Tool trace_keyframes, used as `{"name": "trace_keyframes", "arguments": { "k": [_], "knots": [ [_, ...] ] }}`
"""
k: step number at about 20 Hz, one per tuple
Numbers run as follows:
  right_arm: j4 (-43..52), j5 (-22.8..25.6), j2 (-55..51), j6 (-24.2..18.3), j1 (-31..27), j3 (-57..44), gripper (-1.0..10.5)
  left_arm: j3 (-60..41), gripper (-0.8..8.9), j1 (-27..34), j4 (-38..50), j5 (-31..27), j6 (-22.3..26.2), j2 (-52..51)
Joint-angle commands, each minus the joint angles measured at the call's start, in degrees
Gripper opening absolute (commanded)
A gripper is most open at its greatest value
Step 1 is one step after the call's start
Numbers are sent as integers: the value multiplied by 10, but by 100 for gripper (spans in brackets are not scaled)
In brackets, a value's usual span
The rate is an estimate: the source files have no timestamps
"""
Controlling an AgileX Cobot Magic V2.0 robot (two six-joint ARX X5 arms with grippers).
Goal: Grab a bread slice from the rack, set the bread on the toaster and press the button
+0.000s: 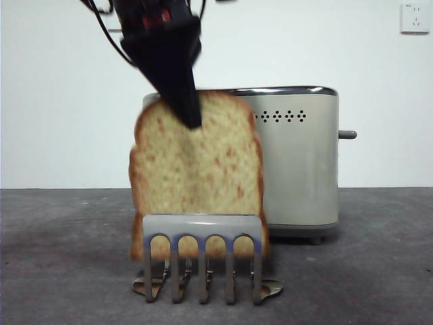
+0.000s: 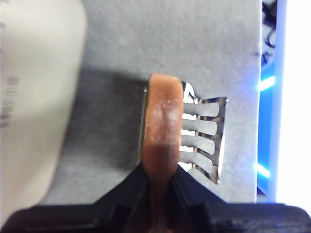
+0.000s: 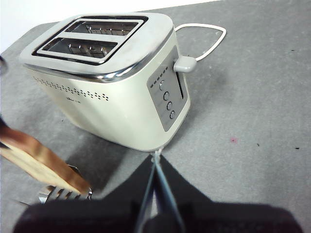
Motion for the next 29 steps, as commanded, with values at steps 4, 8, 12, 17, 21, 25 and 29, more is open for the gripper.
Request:
{"name": "trace_keyframes", "arguments": {
  "k": [4, 8, 12, 17, 21, 25, 29],
  "knots": [
    [1, -2, 0, -7, 0, 4, -3, 22, -9, -1, -28, -19, 7, -95],
    [1, -2, 0, -7, 0, 4, -3, 140, -10, -1, -102, -19, 19, -111],
    [0, -2, 0, -6, 0, 4, -3, 267, -11, -10, -143, -47, 52, -90],
    [-13, -2, 5, -7, 0, 4, -3, 336, -12, -14, -151, -92, 115, -56],
    [-13, -2, 15, -6, 0, 4, -3, 340, -12, -14, -125, -125, 149, -19],
    [-13, -4, 18, -6, 0, 4, -3, 340, -12, -14, -81, -162, 184, 17],
    [-13, -4, 18, -6, 0, 4, -3, 340, -13, -14, -71, -161, 188, 44]
  ]
}}
